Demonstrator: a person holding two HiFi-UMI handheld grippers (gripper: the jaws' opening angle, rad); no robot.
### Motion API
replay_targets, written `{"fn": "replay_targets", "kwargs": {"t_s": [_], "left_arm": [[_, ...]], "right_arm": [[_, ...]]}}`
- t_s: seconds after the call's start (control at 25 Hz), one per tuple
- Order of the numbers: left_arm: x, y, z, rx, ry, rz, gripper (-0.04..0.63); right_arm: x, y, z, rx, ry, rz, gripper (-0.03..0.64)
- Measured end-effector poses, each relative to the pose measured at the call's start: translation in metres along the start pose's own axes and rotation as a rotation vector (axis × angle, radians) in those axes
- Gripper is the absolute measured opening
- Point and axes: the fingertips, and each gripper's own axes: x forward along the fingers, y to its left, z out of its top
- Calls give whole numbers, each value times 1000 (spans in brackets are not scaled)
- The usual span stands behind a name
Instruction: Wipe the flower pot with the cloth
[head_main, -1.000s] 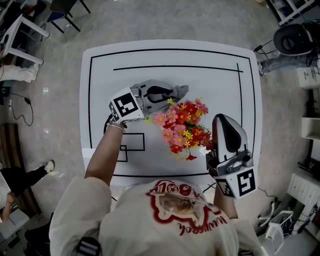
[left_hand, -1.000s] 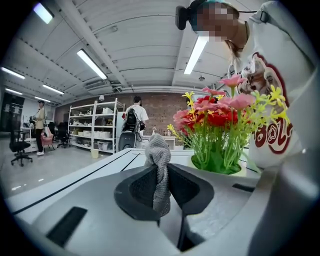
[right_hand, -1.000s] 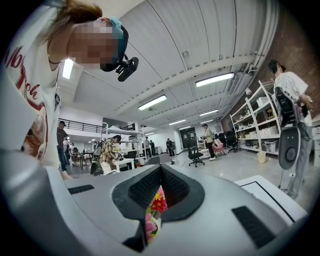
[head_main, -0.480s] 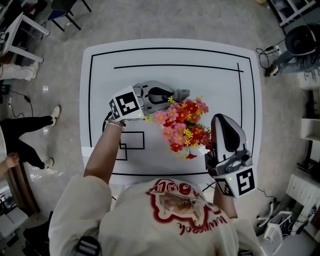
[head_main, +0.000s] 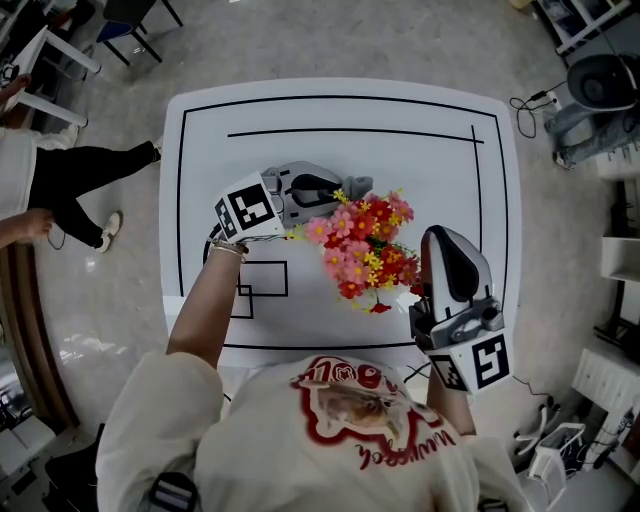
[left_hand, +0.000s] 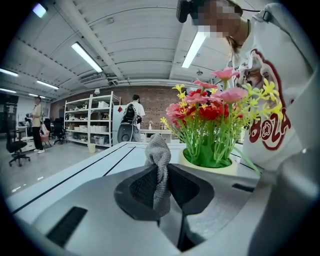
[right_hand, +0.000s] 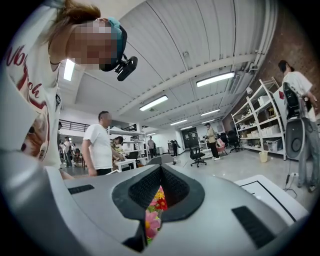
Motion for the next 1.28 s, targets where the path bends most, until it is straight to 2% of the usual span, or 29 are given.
{"fn": "replay_targets", "kwargs": {"t_s": [0.68, 0.92, 1.28], "left_arm": [[-13, -4, -9, -18, 32, 69, 55], [-18, -8, -10, -26, 33, 105, 55], [-23, -11, -13, -31, 40, 157, 55]], "right_arm": [[-6, 9, 6, 13, -23, 27, -2], [-15, 9, 1, -28, 2, 31, -2], [-24, 13, 2, -27, -3, 49, -2]]}}
